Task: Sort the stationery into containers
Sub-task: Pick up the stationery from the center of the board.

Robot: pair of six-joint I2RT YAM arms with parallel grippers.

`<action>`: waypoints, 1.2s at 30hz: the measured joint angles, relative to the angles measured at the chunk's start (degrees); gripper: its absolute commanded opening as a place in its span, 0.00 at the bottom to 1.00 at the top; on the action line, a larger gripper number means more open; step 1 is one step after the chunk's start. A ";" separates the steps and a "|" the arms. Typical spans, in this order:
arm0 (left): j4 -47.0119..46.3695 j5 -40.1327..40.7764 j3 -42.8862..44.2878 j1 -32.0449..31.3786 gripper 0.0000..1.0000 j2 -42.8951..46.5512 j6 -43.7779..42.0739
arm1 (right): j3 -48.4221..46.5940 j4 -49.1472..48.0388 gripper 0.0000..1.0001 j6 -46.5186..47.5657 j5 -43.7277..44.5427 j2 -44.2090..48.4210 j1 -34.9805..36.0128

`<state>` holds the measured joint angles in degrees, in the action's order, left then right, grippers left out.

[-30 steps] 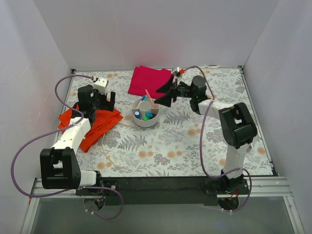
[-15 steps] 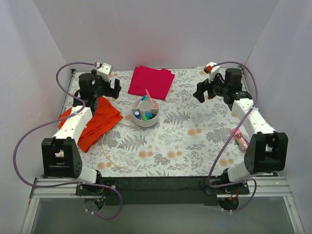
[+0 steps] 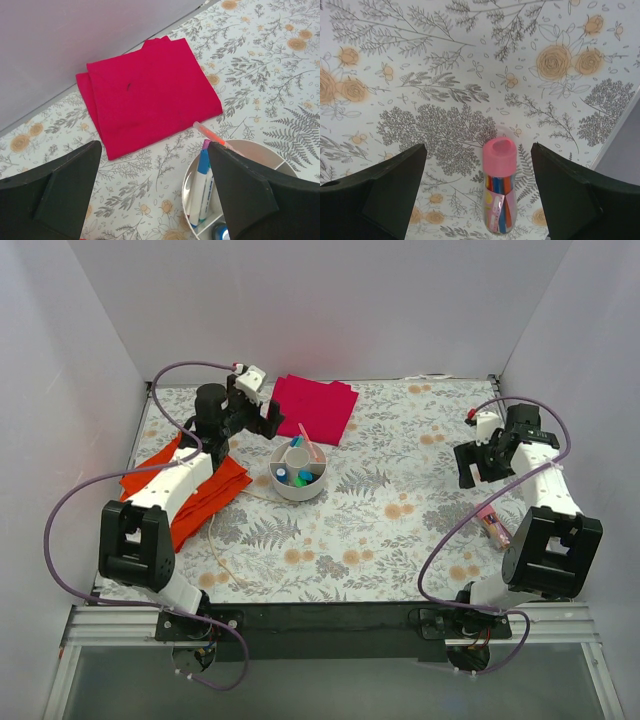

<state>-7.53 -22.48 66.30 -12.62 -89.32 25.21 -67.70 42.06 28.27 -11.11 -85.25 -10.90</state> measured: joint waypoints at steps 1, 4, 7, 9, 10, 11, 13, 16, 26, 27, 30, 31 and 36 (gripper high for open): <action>-0.26 0.00 -0.68 -0.04 0.88 0.15 0.44 | 0.00 0.68 0.94 0.37 0.48 -0.11 -0.24; -0.26 0.02 -2.23 -0.04 0.88 0.39 1.36 | 0.00 2.19 0.94 1.44 1.88 -0.20 -0.72; -0.22 0.37 -3.58 -0.04 0.88 0.90 1.86 | 0.00 3.19 0.93 2.21 2.38 -0.20 -1.14; -0.26 0.66 -4.02 -0.04 0.88 1.20 2.05 | 0.00 3.85 0.93 2.47 2.40 -0.22 -1.77; -0.26 0.74 -4.13 -0.04 0.88 1.27 2.16 | 0.00 4.33 0.93 2.64 2.38 -0.24 -2.12; -0.33 0.87 -4.22 -0.04 0.88 1.36 2.34 | 0.00 4.79 0.93 2.91 2.36 -0.33 -2.38; -0.96 1.07 -5.09 -0.04 0.88 1.73 2.78 | -0.02 5.66 0.93 3.34 2.34 -0.92 -2.67; -2.03 1.42 -7.06 -0.04 0.89 2.25 3.48 | -0.04 6.43 0.92 3.63 2.21 -2.51 -2.91; -2.43 2.60 -10.34 -0.04 0.88 2.51 4.20 | -3.52 7.52 0.91 5.22 3.37 -12.61 -2.93; -2.56 2.71 -10.34 -0.04 0.89 2.54 4.20 | -3.52 7.58 0.91 5.38 3.61 -12.83 -2.91; -3.04 3.21 -10.34 -0.04 0.89 2.51 3.98 | -3.52 7.89 0.91 5.81 4.35 -12.98 -2.91; -3.21 3.48 -10.34 -0.04 0.89 2.51 3.85 | -3.50 7.98 0.91 6.08 4.63 -12.98 -2.91; -3.34 4.35 -10.34 -0.04 0.89 2.29 3.10 | -1.31 7.85 0.90 6.58 5.51 -12.96 -2.93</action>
<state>-10.87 -18.13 55.96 -12.67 -87.02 28.32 -69.01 49.91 34.85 -5.61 -98.21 -13.82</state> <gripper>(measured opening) 0.886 0.907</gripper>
